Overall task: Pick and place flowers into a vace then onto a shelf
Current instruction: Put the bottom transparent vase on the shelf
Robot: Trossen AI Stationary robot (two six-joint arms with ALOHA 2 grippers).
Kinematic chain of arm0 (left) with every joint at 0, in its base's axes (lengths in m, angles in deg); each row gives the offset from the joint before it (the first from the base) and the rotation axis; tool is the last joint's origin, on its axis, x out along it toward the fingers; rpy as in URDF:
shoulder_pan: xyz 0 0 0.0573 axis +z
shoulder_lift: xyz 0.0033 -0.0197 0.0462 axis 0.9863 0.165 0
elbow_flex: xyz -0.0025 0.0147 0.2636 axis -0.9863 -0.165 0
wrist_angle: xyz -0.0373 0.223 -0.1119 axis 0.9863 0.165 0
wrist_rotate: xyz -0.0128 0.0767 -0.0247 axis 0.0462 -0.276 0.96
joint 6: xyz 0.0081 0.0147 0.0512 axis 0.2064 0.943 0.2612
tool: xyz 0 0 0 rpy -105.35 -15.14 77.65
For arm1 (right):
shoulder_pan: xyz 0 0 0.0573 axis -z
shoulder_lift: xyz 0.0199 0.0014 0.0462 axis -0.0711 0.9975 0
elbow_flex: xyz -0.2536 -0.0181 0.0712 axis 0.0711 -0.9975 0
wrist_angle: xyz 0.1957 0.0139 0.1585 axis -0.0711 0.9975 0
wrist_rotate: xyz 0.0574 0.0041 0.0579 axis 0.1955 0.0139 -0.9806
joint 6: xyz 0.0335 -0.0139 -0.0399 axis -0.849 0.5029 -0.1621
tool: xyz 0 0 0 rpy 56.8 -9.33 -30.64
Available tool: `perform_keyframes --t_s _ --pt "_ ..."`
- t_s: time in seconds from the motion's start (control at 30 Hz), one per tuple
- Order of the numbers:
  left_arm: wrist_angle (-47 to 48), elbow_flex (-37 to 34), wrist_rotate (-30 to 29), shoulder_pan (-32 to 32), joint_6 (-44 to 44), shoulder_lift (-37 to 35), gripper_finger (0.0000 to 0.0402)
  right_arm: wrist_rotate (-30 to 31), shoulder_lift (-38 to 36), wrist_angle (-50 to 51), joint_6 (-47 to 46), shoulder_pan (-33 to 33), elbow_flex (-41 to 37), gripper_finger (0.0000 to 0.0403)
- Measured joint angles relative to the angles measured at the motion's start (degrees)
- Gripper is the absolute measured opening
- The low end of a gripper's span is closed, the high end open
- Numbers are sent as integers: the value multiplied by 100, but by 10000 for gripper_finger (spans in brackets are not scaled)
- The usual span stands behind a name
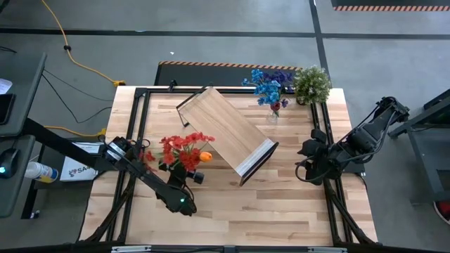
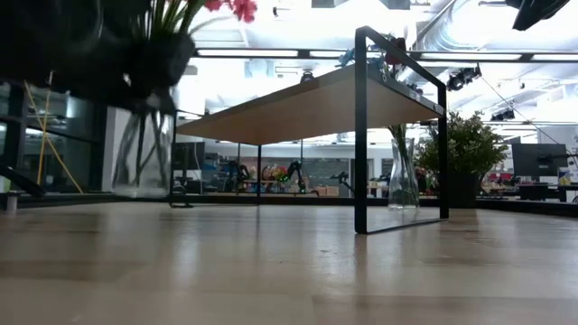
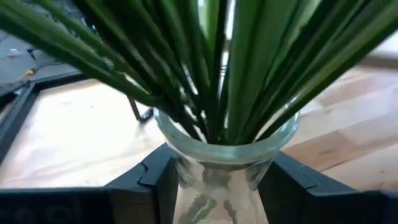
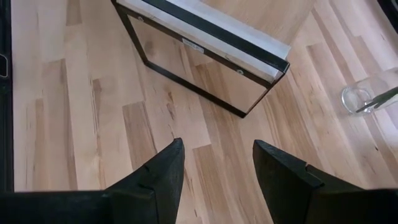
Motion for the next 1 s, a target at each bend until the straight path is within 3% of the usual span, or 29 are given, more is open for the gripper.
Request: perform_keyframes --t_s 0.27,0.57,0.8,1.0 --pt "41 596 -457 9 574 -538 207 5 -1 -2 0 0 0 181" --pt "68 1916 -970 170 2410 -1131 207 4 -1 -2 -26 -2 0 181" --pt "70 3012 -1531 826 3874 -1301 207 105 -1 -2 0 -2 0 181" --pt "63 3749 -1502 1761 4905 -1303 207 153 -1 -3 0 -2 0 181"
